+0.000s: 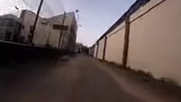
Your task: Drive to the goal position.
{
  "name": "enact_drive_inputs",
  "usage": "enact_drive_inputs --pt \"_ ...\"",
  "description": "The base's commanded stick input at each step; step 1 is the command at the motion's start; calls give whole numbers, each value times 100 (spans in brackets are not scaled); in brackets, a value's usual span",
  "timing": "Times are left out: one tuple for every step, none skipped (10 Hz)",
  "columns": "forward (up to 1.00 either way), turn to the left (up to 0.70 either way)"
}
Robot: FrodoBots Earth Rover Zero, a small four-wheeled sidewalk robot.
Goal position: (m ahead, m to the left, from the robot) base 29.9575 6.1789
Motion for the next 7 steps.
enact_drive_inputs --pt "97 0" --pt "97 0" --pt "97 0" --pt "100 0" --pt "100 0" --pt "100 0" --pt "100 0"
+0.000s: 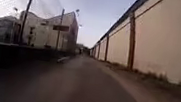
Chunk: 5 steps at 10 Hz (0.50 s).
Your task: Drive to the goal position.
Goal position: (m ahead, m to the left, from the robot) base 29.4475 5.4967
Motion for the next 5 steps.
enact_drive_inputs --pt "100 0" --pt "100 0" --pt "100 0" --pt "100 25" --pt "100 34"
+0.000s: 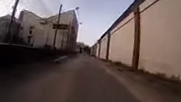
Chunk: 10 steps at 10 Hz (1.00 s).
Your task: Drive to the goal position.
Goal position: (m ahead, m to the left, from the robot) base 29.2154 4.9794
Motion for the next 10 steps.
enact_drive_inputs --pt "100 0" --pt "100 0" --pt "100 0" --pt "100 0" --pt "100 0" --pt "100 0" --pt "100 0" --pt "100 0" --pt "100 0" --pt "100 0"
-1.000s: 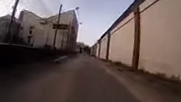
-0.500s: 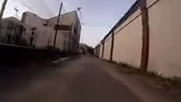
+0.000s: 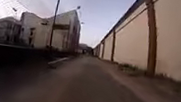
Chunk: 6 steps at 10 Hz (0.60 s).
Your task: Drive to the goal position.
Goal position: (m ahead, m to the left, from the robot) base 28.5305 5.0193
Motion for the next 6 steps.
enact_drive_inputs --pt "100 0" --pt "100 0" --pt "100 0" --pt "100 0" --pt "100 0" --pt "100 0"
